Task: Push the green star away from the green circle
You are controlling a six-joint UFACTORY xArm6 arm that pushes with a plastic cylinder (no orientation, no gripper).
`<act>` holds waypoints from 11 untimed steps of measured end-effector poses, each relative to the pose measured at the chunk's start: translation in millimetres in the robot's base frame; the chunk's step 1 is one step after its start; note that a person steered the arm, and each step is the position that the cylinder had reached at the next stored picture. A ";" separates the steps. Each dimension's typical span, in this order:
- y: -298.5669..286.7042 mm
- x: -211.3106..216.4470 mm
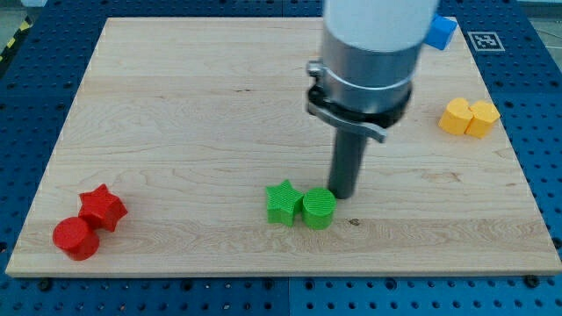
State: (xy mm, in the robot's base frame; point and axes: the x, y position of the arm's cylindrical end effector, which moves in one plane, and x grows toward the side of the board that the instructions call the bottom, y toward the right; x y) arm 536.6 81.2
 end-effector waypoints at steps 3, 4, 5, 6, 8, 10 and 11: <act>-24.0 19.9; -50.9 12.8; -77.6 4.0; -79.2 3.9; -132.1 -11.1; -156.8 -22.7; -123.2 -22.1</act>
State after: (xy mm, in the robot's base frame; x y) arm 514.4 -42.1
